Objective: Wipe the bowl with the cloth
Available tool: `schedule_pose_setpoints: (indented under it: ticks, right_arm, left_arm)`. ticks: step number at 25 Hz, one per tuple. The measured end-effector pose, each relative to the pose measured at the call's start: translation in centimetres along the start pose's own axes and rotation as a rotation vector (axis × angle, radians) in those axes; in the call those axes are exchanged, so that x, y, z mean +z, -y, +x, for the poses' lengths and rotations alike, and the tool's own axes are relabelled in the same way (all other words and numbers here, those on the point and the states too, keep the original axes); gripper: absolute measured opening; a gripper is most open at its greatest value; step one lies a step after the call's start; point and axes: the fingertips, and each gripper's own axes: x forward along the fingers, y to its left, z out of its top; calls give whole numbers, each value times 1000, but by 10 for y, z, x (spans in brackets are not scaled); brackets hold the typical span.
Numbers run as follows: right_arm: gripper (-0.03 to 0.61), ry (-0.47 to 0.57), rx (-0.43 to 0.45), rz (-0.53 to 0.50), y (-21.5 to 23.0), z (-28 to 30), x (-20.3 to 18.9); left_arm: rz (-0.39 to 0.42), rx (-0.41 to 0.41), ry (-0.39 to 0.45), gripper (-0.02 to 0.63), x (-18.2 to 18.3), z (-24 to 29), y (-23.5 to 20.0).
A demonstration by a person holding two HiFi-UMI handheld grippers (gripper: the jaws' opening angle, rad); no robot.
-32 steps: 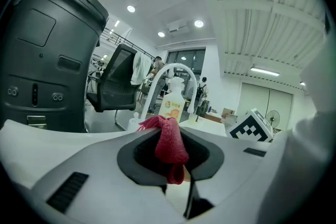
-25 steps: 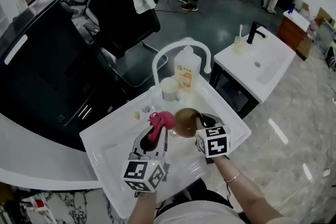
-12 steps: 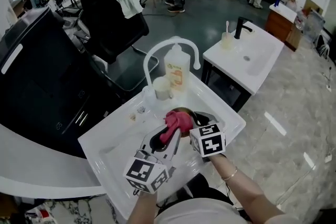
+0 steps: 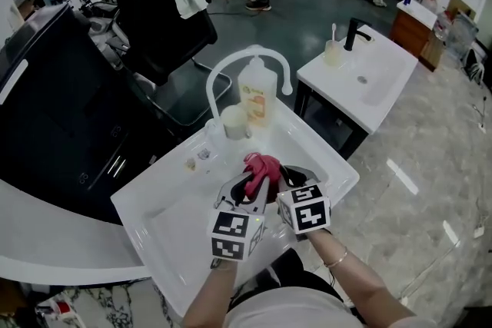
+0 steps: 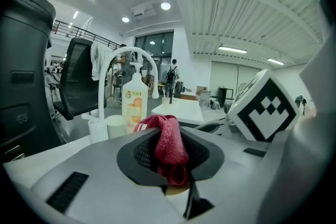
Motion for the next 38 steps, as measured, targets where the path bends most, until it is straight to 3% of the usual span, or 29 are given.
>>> schedule_pose_setpoints:
  ticks: [4, 14, 16, 20, 24, 30, 33, 38]
  right_arm:
    - [20, -11, -16, 18, 7, 1, -4]
    - [20, -43, -48, 68, 32, 16, -8]
    - [20, -46, -41, 61, 31, 19, -6]
    - [20, -35, -4, 41, 16, 21, 0]
    - [21, -19, 23, 24, 3, 17, 8]
    - [32, -23, 42, 20, 0, 14, 4]
    - [31, -30, 32, 42, 5, 14, -1]
    - [26, -39, 8, 70, 13, 16, -5]
  left_arm:
    - [32, 110, -76, 84, -12, 9, -12]
    - [-115, 217, -68, 84, -15, -18, -41]
    - [-140, 184, -46, 84, -10, -23, -39]
    - [-207, 21, -41, 84, -5, -13, -16]
    - [-128, 36, -163, 84, -23, 10, -8]
    - [-34, 107, -248, 84, -42, 26, -16]
    - [-7, 134, -262, 84, -47, 21, -22]
    - [-48, 159, -227, 84, -39, 1, -33]
